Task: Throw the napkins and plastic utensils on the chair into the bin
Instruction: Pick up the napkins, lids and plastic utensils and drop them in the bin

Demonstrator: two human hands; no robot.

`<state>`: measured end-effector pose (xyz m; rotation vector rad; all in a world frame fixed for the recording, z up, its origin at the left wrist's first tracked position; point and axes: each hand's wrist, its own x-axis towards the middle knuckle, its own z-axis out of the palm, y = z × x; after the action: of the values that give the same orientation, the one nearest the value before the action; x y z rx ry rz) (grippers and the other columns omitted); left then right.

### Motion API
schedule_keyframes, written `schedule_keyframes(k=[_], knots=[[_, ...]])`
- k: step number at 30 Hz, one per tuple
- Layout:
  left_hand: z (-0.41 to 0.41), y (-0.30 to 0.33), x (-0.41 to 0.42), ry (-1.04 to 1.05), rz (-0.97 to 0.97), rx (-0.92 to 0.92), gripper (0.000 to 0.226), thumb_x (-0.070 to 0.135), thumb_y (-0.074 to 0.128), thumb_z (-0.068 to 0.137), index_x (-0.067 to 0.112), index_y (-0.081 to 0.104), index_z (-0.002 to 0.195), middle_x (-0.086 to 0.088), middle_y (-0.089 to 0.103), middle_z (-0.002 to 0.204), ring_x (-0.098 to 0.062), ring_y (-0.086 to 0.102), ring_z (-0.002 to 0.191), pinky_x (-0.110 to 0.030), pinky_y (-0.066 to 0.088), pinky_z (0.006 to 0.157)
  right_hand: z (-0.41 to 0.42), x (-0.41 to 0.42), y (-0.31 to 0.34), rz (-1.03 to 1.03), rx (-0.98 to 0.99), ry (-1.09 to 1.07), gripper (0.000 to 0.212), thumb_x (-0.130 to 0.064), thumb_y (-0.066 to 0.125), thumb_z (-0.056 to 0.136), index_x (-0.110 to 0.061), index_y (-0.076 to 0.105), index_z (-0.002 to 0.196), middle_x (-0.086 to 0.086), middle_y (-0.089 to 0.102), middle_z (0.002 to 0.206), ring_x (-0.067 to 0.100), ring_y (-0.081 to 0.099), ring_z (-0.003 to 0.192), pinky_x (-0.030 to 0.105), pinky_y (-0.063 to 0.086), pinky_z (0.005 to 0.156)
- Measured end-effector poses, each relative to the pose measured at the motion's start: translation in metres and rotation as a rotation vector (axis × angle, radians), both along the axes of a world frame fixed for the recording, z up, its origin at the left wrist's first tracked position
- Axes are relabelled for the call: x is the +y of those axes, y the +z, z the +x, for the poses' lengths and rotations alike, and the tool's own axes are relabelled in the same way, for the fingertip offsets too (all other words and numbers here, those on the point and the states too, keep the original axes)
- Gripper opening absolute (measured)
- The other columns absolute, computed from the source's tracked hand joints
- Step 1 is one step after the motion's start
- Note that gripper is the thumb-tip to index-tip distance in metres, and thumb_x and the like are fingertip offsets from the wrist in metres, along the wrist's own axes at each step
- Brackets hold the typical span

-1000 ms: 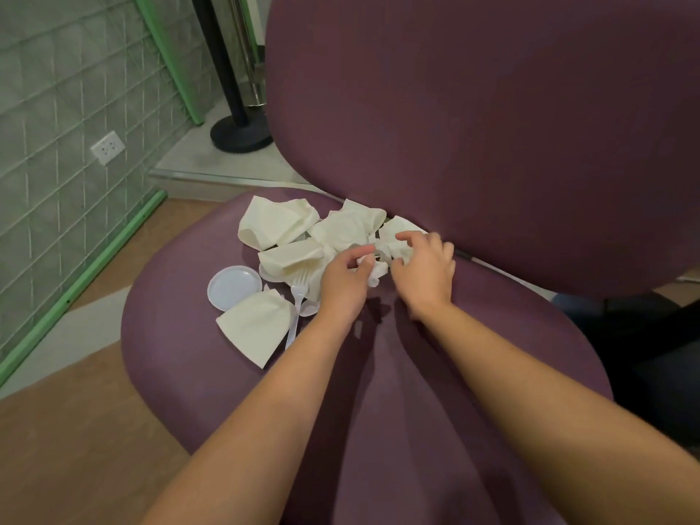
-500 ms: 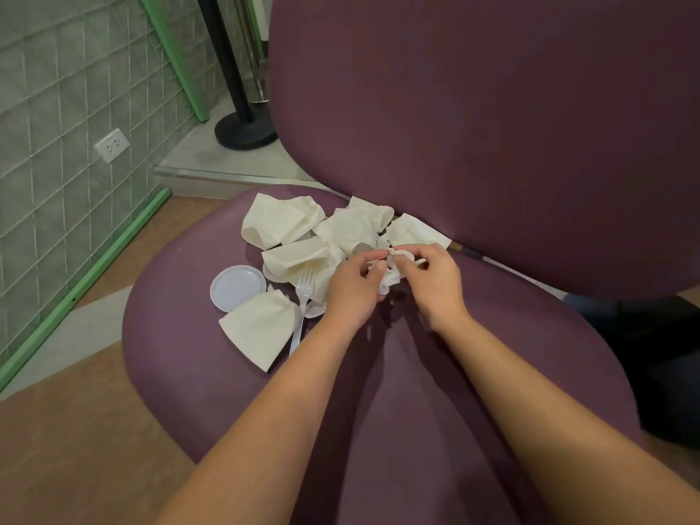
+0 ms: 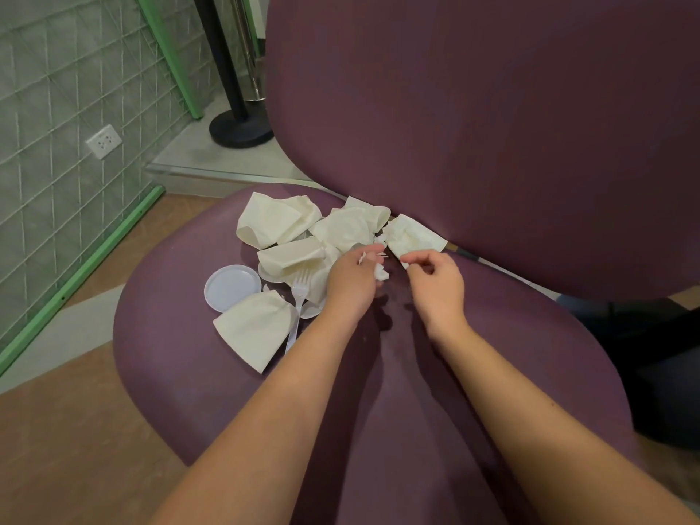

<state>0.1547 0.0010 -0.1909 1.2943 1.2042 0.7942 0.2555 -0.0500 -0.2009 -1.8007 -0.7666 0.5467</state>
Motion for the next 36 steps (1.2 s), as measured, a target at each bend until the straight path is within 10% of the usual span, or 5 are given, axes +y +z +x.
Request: schedule_keyframes(k=[6,12,19,26,36], knots=[[-0.003,-0.004,0.003,0.026,0.115,0.088,0.033,0.004,0.037,0.101,0.017,0.065,0.114,0.006,0.061,0.093,-0.007,0.058,0.074,-0.037,0.055,0.080,0.026,0.042,-0.002,-0.381,-0.606,0.098,0.049,-0.016,0.052,0.087,-0.029,0.051,0.134,0.005,0.049,0.129,0.030,0.041,0.118,0.040,0.036,0.100],[-0.007,-0.008,0.005,-0.009,0.124,0.161,0.036,0.003,0.033,0.099,0.021,0.061,0.113,-0.004,0.055,0.099,-0.020,0.060,0.065,-0.031,0.049,0.060,0.030,0.046,-0.017,-0.468,-0.791,0.157,0.038,-0.016,0.050,0.093,-0.027,0.058,0.129,0.005,0.054,0.127,0.029,0.041,0.119,0.038,0.031,0.098],[-0.005,-0.002,0.004,-0.084,0.074,0.172,0.041,0.056,0.039,0.094,0.021,0.061,0.095,0.001,0.059,0.080,-0.022,0.061,0.069,-0.047,0.055,0.079,0.013,0.012,-0.004,-0.115,-0.361,0.245,0.018,-0.018,0.056,0.095,-0.029,0.070,0.096,-0.003,0.058,0.101,0.021,0.048,0.107,0.033,0.039,0.095],[-0.001,0.000,0.002,-0.100,-0.157,0.012,0.023,0.034,0.048,0.099,0.015,0.061,0.102,-0.006,0.065,0.098,-0.014,0.061,0.079,-0.022,0.050,0.058,-0.007,-0.013,0.020,0.067,0.132,0.240,0.021,-0.008,0.071,0.086,-0.022,0.059,0.097,-0.002,0.068,0.089,0.003,0.059,0.072,0.009,0.043,0.065],[-0.010,0.008,0.011,-0.044,0.051,0.080,0.031,0.018,0.034,0.104,0.015,0.065,0.110,-0.004,0.060,0.088,-0.009,0.054,0.062,-0.021,0.049,0.057,0.010,0.032,0.010,-0.190,-0.453,0.172,0.027,-0.019,0.053,0.091,-0.031,0.068,0.110,-0.006,0.059,0.106,0.019,0.048,0.105,0.033,0.038,0.095]])
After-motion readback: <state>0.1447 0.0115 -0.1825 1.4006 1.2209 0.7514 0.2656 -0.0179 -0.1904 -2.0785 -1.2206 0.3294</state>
